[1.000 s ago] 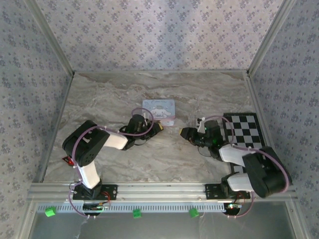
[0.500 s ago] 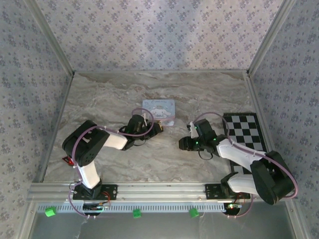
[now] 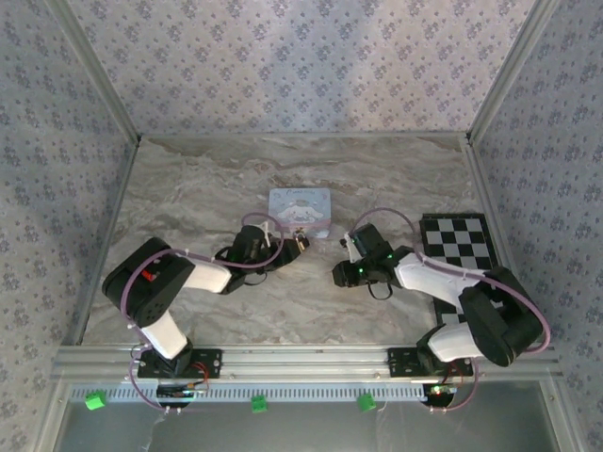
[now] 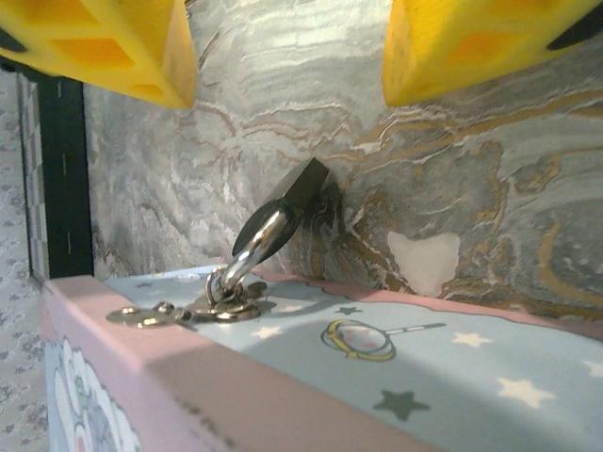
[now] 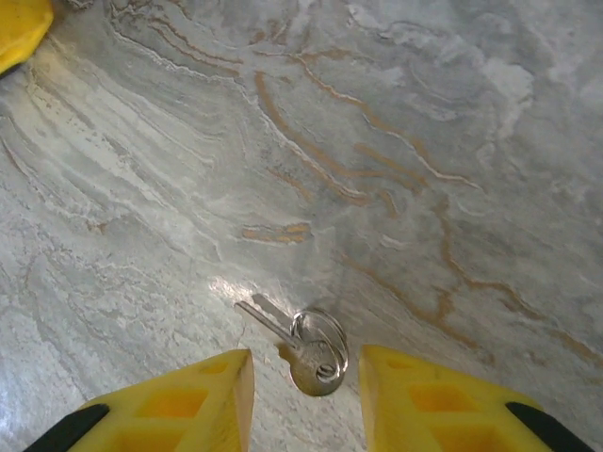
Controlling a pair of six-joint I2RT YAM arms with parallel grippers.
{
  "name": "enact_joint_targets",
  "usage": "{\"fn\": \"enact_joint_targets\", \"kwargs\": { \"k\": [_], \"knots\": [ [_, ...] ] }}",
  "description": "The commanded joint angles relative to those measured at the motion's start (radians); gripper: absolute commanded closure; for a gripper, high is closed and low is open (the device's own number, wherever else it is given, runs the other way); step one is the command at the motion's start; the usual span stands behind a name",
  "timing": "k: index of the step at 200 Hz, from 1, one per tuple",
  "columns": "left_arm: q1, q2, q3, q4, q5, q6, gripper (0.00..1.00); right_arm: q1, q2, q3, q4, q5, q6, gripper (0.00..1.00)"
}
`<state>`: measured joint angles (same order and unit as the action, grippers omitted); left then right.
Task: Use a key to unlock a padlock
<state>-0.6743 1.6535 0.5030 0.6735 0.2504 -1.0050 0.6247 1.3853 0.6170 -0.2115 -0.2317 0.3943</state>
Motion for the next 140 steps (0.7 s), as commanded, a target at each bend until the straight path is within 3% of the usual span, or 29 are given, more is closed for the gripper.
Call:
{"fn": "enact_joint_targets", "kwargs": {
  "k": [1,65,115,140],
  "knots": [
    [0.006,-0.042,-0.033,-0.025,-0.023,0.041,0.41,0.02,0.038,0.041,-0.048,0.059,-0.026,0.66],
    [0.004,-0.063,-0.056,0.02,-0.022,0.053,0.4,0.078,0.109,0.084,-0.08,0.127,-0.045,0.72],
    [0.004,-0.067,-0.07,0.046,-0.022,0.043,0.4,0.099,0.107,0.087,-0.069,0.14,-0.038,0.91],
    [0.002,-0.078,-0.072,0.043,-0.016,0.042,0.4,0.111,0.055,0.08,-0.057,0.161,-0.037,0.96]
  ]
}}
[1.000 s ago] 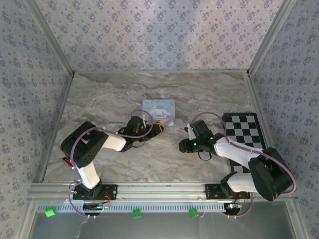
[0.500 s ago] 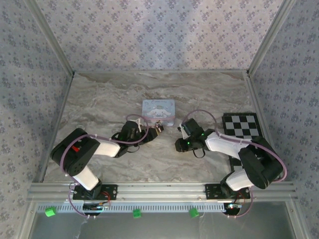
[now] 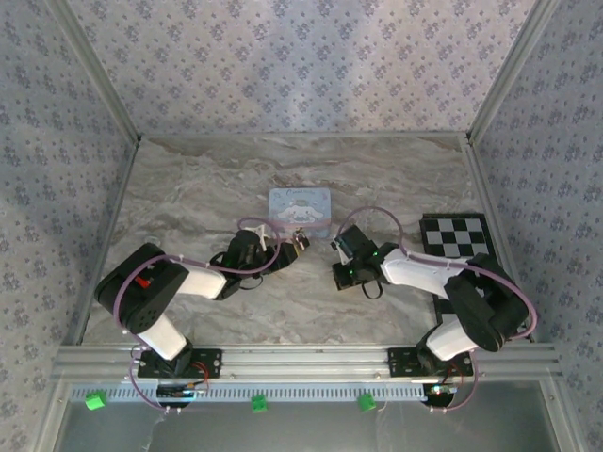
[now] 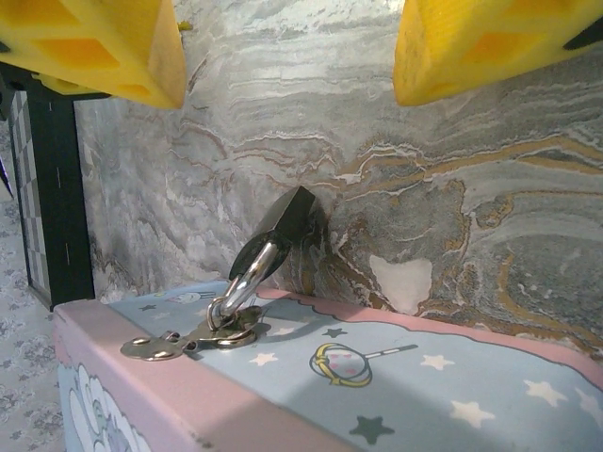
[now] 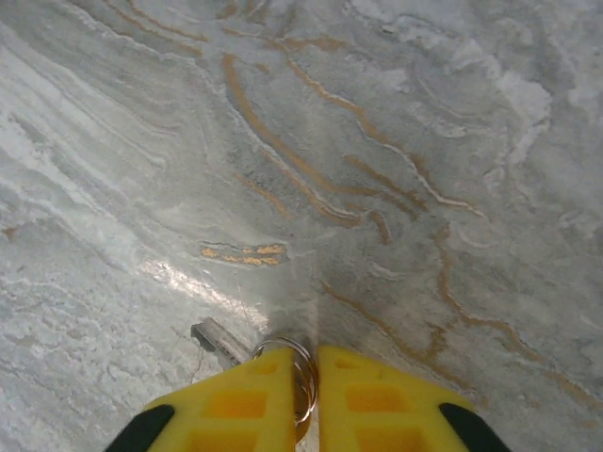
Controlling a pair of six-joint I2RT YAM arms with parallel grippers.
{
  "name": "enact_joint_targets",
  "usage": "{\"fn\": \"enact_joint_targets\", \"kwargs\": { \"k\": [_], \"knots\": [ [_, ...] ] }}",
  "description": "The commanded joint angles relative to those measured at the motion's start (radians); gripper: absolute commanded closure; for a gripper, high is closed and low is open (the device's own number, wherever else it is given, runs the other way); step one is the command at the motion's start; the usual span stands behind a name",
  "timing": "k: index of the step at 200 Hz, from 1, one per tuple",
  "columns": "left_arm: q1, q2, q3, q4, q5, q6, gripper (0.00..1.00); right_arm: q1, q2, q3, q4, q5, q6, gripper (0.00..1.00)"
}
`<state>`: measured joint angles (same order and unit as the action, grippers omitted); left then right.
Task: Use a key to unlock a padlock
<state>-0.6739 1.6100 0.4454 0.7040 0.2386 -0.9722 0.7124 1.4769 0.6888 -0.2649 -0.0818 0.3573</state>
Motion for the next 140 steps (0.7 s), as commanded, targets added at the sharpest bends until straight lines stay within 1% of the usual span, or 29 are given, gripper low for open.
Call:
{"fn": "enact_joint_targets", "kwargs": {
  "k": [1,33,54,86,118,140],
  "knots": [
    [0.002,-0.035,-0.014,0.013,-0.004,0.009,0.4,0.024,-0.04,0.008,-0.003,0.012,0.0,0.96],
    [-0.019,-0.057,-0.001,0.02,0.031,0.025,0.39,0.043,-0.197,-0.044,0.076,0.067,0.007,1.0],
    [-0.047,-0.073,0.023,0.022,0.057,0.042,0.4,0.058,-0.276,-0.07,0.128,0.104,0.02,1.0],
    [-0.074,-0.099,0.053,0.049,0.096,0.06,0.41,0.089,-0.346,-0.1,0.203,0.157,0.037,1.0],
    [-0.08,-0.113,0.053,0.13,0.151,0.081,0.45,0.097,-0.391,-0.112,0.251,0.167,0.05,1.0],
    [-0.085,-0.101,0.047,0.199,0.196,0.083,0.45,0.096,-0.403,-0.106,0.257,0.159,0.07,1.0]
  ]
}}
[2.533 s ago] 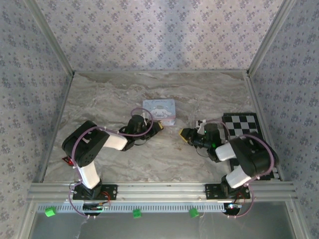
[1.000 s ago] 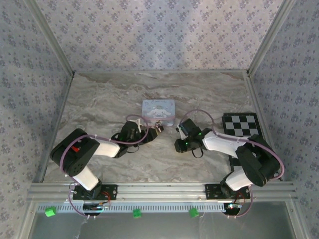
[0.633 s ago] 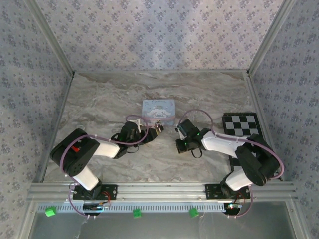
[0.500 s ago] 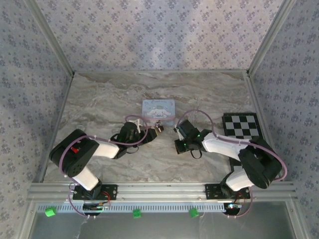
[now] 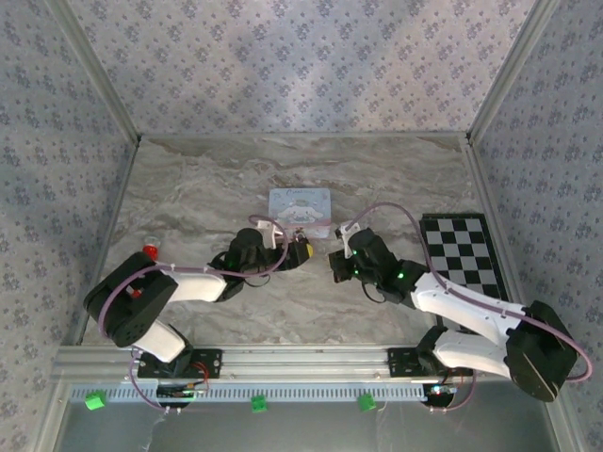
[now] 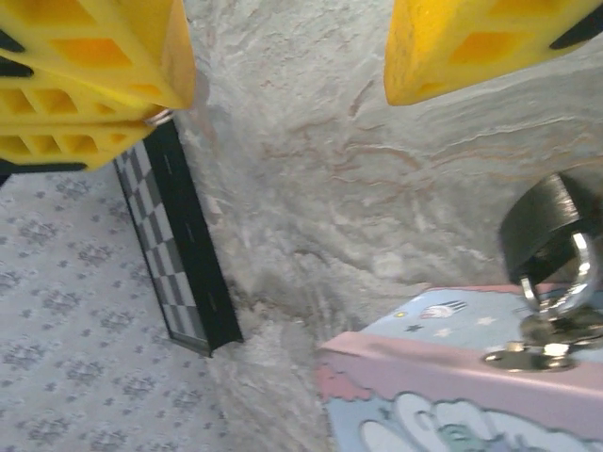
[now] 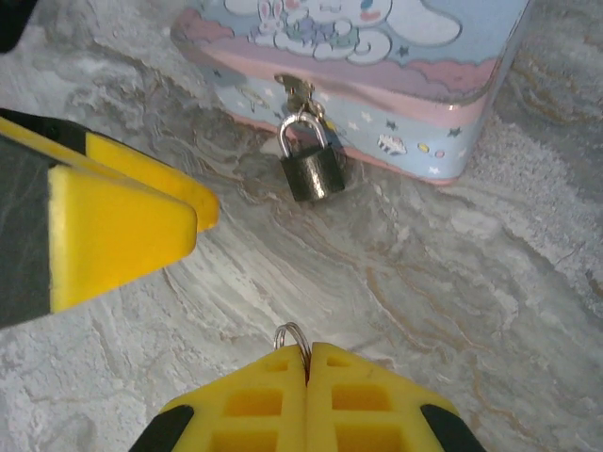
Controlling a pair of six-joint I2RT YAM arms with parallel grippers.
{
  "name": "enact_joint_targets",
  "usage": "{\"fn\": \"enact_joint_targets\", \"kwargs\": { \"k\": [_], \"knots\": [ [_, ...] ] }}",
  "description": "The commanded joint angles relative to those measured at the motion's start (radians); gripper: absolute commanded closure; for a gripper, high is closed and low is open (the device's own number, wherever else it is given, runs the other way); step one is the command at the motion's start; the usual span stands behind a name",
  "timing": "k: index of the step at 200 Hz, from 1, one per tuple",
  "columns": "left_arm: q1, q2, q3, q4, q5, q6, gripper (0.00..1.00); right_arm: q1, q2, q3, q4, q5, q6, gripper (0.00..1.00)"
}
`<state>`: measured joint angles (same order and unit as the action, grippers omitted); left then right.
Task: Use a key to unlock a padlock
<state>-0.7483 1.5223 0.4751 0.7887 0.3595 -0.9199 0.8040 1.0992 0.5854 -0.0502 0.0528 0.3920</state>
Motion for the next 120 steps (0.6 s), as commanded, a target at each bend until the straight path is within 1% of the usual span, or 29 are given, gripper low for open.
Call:
{"fn": "enact_joint_targets", "kwargs": {
  "k": [1,23,61,88,100,120],
  "knots": [
    [-0.012,-0.012,0.017,0.117,0.077,0.031,0.45,0.005,-0.025,-0.002,0.042,0.022,0.036,1.0],
    [-0.034,0.0,0.017,0.148,0.094,0.065,0.46,0.003,-0.038,0.01,0.032,0.008,0.071,1.0],
    [-0.074,-0.022,-0.007,0.2,0.086,0.19,0.47,0.007,-0.091,0.059,0.009,-0.032,0.12,1.0],
    [-0.096,-0.064,-0.008,0.148,0.038,0.306,0.49,0.021,-0.105,0.099,-0.017,-0.031,0.132,1.0],
    [-0.097,-0.08,0.0,0.129,0.047,0.338,0.5,0.034,-0.105,0.117,-0.026,-0.023,0.131,1.0],
    [-0.1,-0.11,-0.005,0.147,0.06,0.38,0.51,0.054,-0.105,0.143,-0.034,-0.009,0.129,1.0]
  ]
}}
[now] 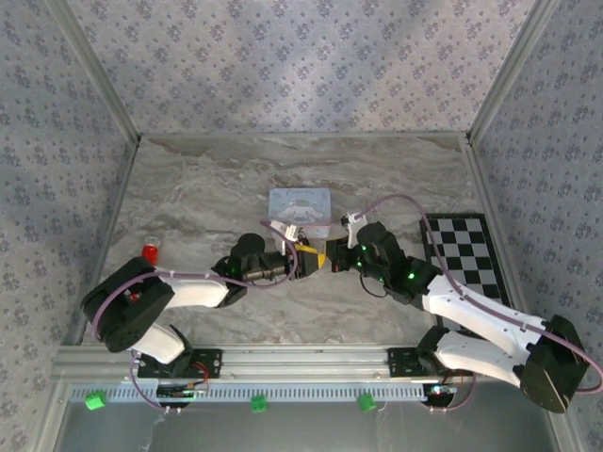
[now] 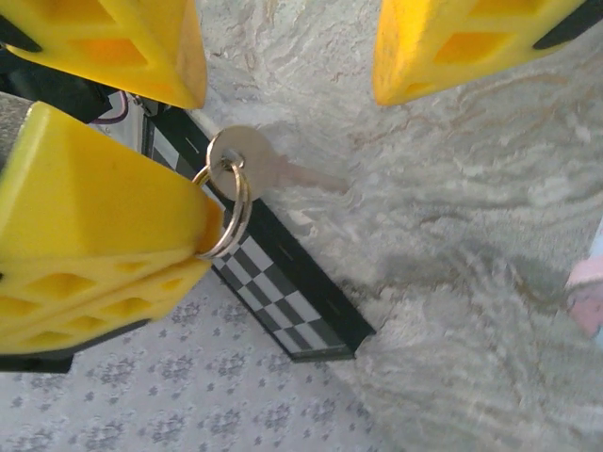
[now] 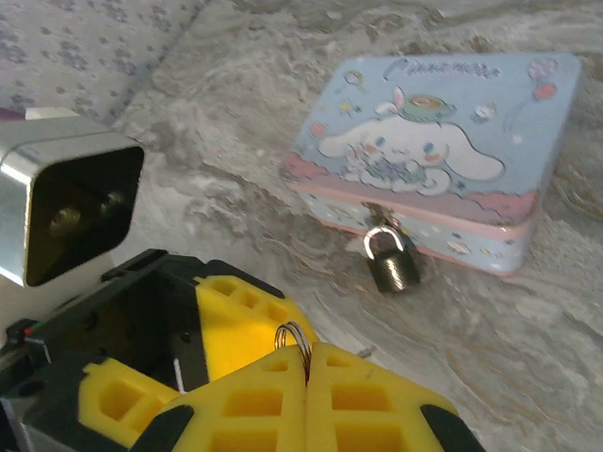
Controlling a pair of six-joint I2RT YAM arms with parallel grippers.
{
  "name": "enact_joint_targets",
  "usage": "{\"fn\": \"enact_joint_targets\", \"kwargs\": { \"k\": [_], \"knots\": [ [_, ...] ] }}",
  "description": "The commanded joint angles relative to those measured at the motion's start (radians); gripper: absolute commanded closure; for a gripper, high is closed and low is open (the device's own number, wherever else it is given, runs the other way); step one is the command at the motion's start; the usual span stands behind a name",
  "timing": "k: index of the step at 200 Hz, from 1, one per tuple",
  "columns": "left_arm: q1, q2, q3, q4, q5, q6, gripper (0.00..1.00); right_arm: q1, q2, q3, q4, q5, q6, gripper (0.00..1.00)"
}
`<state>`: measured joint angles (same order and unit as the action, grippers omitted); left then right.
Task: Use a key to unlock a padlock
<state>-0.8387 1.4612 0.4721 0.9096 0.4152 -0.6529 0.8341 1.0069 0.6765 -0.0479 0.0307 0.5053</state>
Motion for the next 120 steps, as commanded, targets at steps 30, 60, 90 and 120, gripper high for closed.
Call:
{"fn": "enact_joint_targets", "kwargs": {
  "k": [30,60,90,120],
  "knots": [
    [-0.017,-0.087,-0.029,0.012,-0.032,0.229,0.52,0.063,-0.013,0.092,-0.057,0.05,0.015,1.0],
    [-0.029,-0.138,-0.088,0.05,-0.102,0.351,0.54,0.098,-0.019,0.118,-0.073,0.074,0.01,1.0],
    [-0.036,-0.175,-0.098,0.06,-0.112,0.427,0.58,0.123,-0.022,0.132,-0.081,0.084,0.009,1.0],
    [-0.039,-0.185,-0.121,0.104,-0.14,0.456,0.59,0.147,-0.027,0.129,-0.076,0.107,0.008,1.0]
  ]
}}
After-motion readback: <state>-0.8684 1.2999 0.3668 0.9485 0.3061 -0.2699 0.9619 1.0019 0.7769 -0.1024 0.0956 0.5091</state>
